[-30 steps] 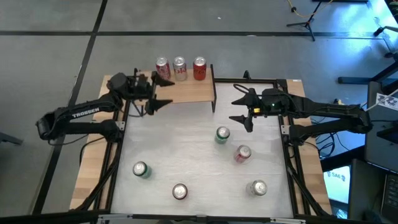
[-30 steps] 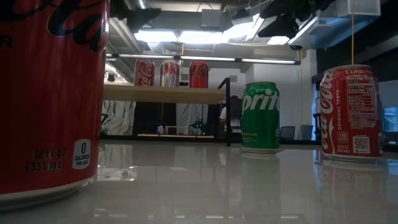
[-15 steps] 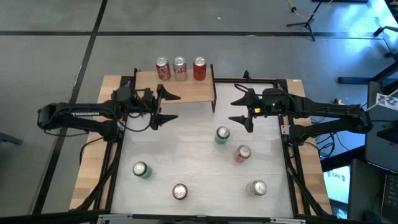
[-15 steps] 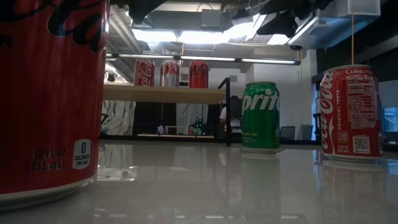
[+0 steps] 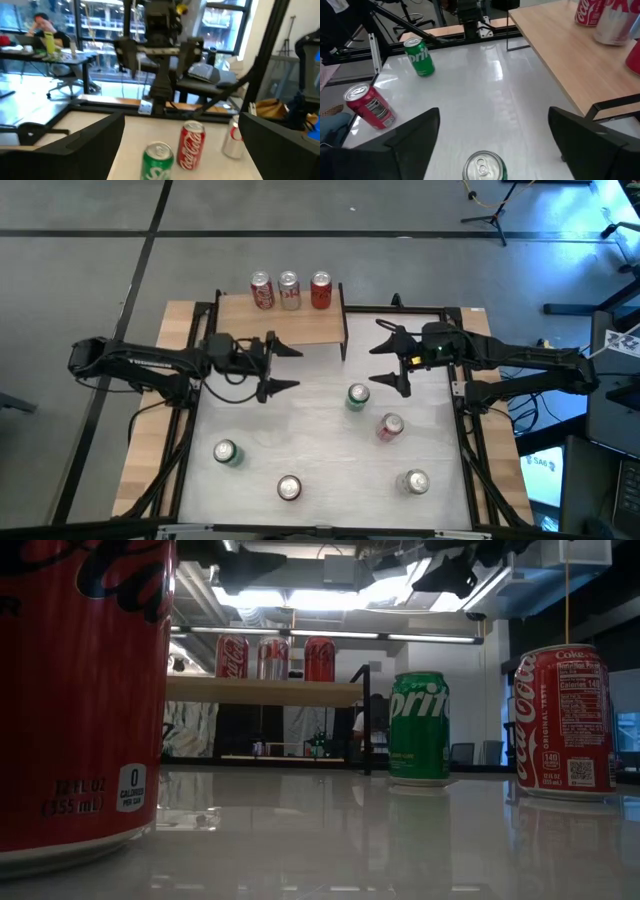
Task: Place canned beverage on shelf
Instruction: Put the red black soda can on the shelf aligned with the other red black soda can
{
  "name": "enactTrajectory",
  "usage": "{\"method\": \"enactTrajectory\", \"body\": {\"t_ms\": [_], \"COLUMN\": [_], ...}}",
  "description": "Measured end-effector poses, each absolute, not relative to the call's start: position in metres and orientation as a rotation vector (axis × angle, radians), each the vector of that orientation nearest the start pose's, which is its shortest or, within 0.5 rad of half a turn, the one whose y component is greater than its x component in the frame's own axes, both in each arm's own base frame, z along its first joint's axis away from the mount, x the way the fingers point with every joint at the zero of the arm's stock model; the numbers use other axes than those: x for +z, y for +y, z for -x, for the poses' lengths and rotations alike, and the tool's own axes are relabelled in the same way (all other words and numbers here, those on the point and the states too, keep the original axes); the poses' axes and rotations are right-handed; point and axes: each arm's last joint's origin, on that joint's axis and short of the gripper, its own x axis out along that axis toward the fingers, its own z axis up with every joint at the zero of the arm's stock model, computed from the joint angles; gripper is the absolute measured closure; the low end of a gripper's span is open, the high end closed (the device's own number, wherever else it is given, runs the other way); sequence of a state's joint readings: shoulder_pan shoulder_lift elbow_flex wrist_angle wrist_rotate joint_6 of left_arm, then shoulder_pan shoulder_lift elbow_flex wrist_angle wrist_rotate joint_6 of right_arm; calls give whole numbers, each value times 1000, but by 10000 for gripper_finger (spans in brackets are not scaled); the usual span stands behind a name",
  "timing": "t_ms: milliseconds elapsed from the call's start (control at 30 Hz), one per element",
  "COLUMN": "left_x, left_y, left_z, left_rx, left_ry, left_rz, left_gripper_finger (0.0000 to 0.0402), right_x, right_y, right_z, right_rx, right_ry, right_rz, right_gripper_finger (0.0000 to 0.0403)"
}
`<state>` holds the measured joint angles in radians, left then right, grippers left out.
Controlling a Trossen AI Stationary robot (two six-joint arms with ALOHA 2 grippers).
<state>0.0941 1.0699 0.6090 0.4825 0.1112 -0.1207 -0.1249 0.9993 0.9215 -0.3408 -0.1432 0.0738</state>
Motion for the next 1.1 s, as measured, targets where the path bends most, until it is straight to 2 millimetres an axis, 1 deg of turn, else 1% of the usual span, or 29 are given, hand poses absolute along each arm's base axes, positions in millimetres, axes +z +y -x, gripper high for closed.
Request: {"method": "enactTrajectory", "body": {"t_ms": [67, 133, 267, 467, 667, 833, 1000, 1100], "left_x": [278, 274, 268, 259, 260, 276, 299, 314], "left_y": [17, 14, 7, -5, -19, -43, -67, -81], "left_z": [-239, -242, -247, -253, -252, -253, -252, -252], "left_rx": [-29, -40, -65, -32, -21, -82, -1, 37], "left_ry": [0, 18, 41, 77, 75, 101, 231, 253], "left_rz": [124, 130, 131, 131, 224, 242, 189, 165], "left_gripper_finger": [20, 20, 20, 20, 20, 20, 20, 20], "right_x": [327, 327, 327, 327, 327, 327, 324, 323], "right_y": [-23, -23, -23, -23, -23, -23, -22, -22], "right_z": [-213, -213, -213, -213, -213, -213, -212, -211], "right_rx": [3, 3, 2, 1, -3, -3, -4, -5], "right_ry": [416, 416, 416, 416, 417, 421, 446, 459], "right_rz": [-129, -129, -130, -135, -156, -156, -159, -160], "right_gripper_finger": [12, 6, 17, 20, 20, 20, 20, 20]}}
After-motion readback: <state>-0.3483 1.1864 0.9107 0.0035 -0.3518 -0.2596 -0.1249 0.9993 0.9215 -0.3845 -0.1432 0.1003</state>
